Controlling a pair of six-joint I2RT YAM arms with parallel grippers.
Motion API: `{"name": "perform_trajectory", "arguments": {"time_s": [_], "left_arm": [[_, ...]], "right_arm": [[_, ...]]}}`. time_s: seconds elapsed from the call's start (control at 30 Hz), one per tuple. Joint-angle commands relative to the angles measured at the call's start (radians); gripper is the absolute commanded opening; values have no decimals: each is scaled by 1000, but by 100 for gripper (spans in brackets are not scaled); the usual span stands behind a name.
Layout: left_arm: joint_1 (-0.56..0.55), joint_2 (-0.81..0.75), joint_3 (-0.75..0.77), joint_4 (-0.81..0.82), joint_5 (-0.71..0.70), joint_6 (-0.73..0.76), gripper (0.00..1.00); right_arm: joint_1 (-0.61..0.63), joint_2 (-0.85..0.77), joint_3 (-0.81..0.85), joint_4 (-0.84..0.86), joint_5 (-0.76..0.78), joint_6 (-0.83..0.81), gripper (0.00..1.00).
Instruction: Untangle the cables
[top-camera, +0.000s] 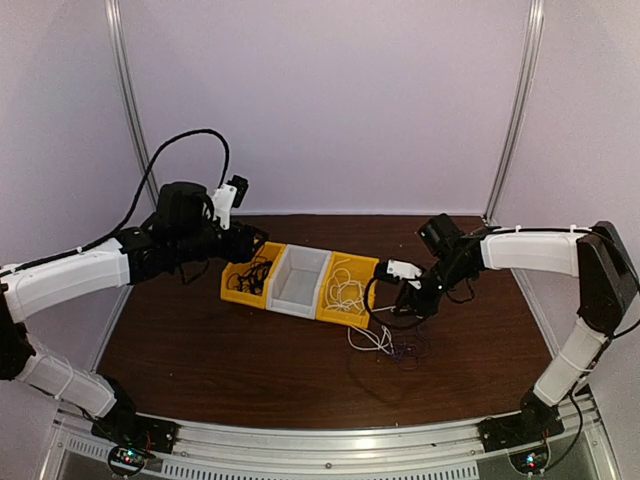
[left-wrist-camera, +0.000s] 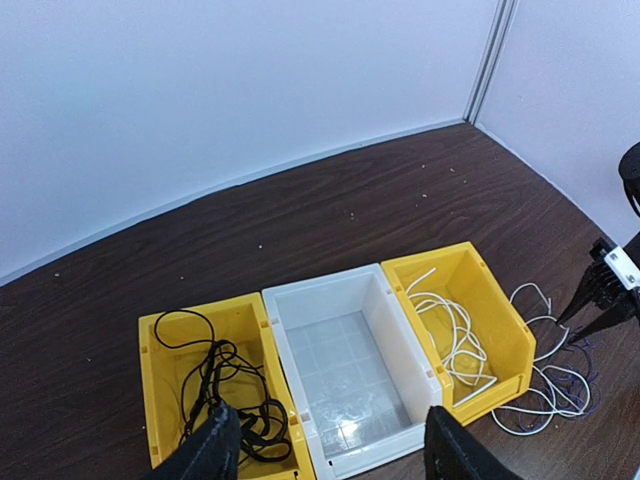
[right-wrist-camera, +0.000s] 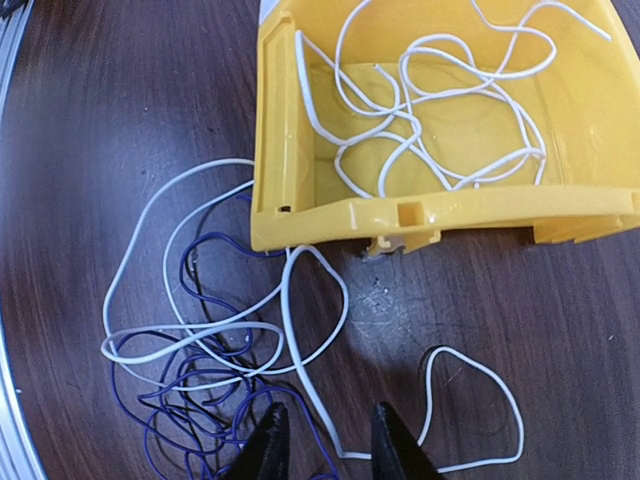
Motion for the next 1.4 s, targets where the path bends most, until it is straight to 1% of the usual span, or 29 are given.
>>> {"name": "perform_trajectory", "arguments": {"time_s": [0.0,0.07,0.1,0.2,0.3,0.4,0.47,0.57,0.7,0.77,0.9,0.93,1.03,1.13,1.2,1.27,1.3,1.37], "left_arm": [[5,-1,-3,58,20,24,64],[5,-1,-5,64,38,28,64],[5,-2,-7,69,62,32,64],[5,-9,-22,115,140,53,63],[5,-14,-47,178,292,67,62],[1,-16,-75,257,415,55,61],[-17,-23,-96,323,448,36,61],[-90,-23,-106,399,426,35,62],[-257,31,-85,499,312,68,62],[-301,79,-67,560,267,52,63],[-331,208,-34,697,247,-21,62],[-336,239,-30,752,252,-33,61],[-355,325,-14,844,235,-67,60],[-359,416,47,825,235,-99,60],[-362,470,97,787,274,-118,59],[-372,502,101,797,289,-137,58],[-377,510,92,802,292,-143,56],[-381,531,90,792,305,-155,49]], "right_arm": [[5,2,36,17,10,17,14],[4,-11,48,-2,2,15,3],[5,-20,60,-23,-6,15,0],[10,-72,112,-109,-51,5,0],[26,-143,193,-226,-89,-15,0],[47,-221,269,-316,-127,-17,0],[57,-268,312,-353,-152,-12,0],[60,-320,368,-372,-179,7,0],[59,-343,445,-401,-219,14,0],[60,-339,487,-419,-239,13,0],[60,-341,557,-429,-273,16,0],[60,-341,569,-425,-279,20,0],[60,-341,585,-422,-298,27,0],[60,-345,586,-419,-310,33,0],[60,-353,582,-411,-295,37,0],[60,-364,572,-394,-265,39,0],[60,-369,565,-385,-251,42,0],[60,-382,555,-373,-237,47,0]]}}
